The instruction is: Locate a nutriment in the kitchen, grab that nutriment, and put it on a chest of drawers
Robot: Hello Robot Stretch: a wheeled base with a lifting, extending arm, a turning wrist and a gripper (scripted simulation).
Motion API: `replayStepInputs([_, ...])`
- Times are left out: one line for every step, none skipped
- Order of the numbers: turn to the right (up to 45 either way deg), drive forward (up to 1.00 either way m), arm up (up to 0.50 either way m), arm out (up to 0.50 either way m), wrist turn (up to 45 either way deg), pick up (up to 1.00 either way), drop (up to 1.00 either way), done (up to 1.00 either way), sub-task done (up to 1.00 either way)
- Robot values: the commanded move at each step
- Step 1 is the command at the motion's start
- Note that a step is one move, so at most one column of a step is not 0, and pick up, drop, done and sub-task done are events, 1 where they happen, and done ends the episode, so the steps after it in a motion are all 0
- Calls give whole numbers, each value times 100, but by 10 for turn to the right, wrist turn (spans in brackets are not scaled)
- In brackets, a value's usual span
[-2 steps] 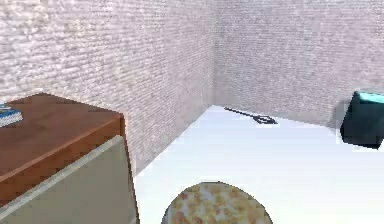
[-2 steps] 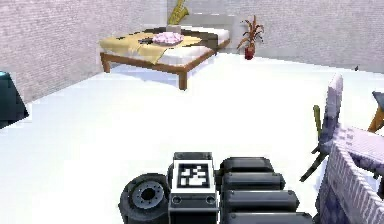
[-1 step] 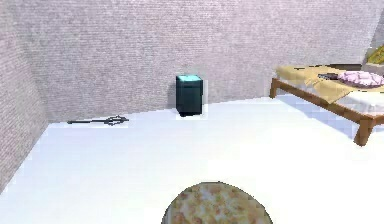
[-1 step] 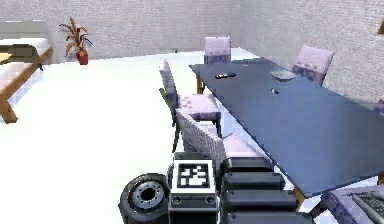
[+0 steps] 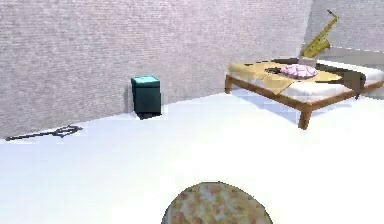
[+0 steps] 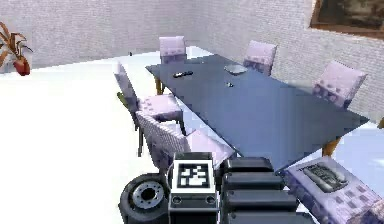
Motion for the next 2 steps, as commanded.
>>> replayStepInputs([-450,0,0,0,0,0,0,0,0])
replayStepInputs([-450,0,0,0,0,0,0,0,0])
